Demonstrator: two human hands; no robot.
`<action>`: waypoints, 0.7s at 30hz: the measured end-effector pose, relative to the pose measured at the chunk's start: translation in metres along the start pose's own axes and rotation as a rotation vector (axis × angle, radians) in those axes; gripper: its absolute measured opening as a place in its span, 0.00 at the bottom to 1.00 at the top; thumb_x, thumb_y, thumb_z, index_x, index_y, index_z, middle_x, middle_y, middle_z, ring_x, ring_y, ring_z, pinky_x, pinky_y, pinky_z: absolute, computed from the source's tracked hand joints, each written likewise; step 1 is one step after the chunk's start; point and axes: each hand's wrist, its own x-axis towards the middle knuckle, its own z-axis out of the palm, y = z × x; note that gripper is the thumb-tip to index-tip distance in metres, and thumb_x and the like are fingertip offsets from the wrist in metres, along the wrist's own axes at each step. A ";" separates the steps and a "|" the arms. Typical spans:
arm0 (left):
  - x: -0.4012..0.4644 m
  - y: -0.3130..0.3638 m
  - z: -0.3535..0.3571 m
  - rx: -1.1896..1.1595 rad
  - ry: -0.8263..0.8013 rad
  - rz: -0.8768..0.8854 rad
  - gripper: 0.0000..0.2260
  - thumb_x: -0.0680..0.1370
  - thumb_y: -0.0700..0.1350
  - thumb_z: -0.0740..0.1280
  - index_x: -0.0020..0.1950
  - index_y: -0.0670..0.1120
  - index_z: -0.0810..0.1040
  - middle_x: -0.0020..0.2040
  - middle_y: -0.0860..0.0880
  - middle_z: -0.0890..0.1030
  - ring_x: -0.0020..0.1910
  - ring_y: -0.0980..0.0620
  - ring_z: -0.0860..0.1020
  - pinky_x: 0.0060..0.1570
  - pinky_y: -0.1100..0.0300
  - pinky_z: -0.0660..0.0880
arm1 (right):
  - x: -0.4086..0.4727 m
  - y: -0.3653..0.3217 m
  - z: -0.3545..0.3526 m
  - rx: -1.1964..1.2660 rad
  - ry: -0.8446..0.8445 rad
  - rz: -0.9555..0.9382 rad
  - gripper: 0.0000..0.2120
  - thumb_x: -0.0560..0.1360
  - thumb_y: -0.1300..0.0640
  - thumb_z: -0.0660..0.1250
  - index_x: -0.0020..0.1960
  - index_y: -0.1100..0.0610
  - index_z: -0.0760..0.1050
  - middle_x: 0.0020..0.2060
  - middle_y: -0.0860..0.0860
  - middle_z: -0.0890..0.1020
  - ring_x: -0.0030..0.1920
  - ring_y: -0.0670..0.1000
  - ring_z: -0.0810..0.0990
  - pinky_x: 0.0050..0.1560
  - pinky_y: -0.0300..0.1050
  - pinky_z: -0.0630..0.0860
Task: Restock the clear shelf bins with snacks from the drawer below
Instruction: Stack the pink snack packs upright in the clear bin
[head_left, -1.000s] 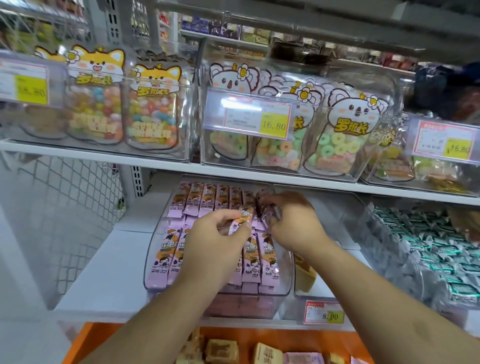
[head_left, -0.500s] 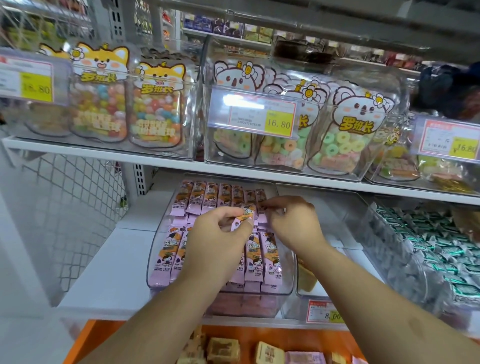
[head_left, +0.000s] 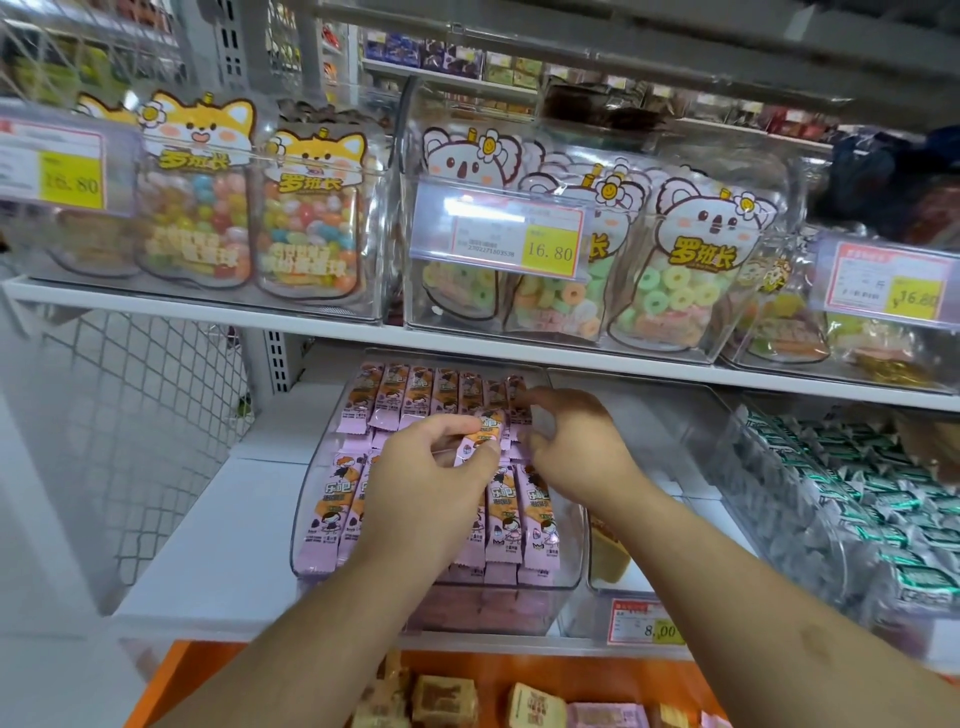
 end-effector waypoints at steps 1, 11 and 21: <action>-0.001 0.000 -0.001 -0.001 0.001 0.004 0.10 0.78 0.51 0.75 0.59 0.55 0.84 0.48 0.67 0.80 0.47 0.77 0.76 0.38 0.80 0.70 | -0.002 0.000 -0.002 0.026 0.011 0.003 0.22 0.78 0.53 0.73 0.71 0.48 0.78 0.68 0.50 0.81 0.68 0.55 0.78 0.69 0.46 0.74; -0.028 0.009 -0.044 0.019 -0.003 -0.024 0.10 0.76 0.49 0.77 0.56 0.58 0.85 0.50 0.64 0.85 0.51 0.67 0.81 0.53 0.65 0.78 | -0.068 -0.051 -0.026 0.398 -0.189 -0.095 0.40 0.69 0.48 0.81 0.76 0.39 0.67 0.67 0.42 0.76 0.66 0.42 0.76 0.67 0.43 0.75; -0.060 0.008 -0.123 0.069 -0.074 -0.148 0.11 0.79 0.44 0.73 0.56 0.59 0.84 0.54 0.59 0.85 0.55 0.63 0.82 0.63 0.56 0.78 | -0.094 -0.127 0.005 0.684 -0.339 -0.023 0.34 0.68 0.54 0.82 0.71 0.46 0.74 0.56 0.50 0.82 0.51 0.44 0.82 0.55 0.41 0.81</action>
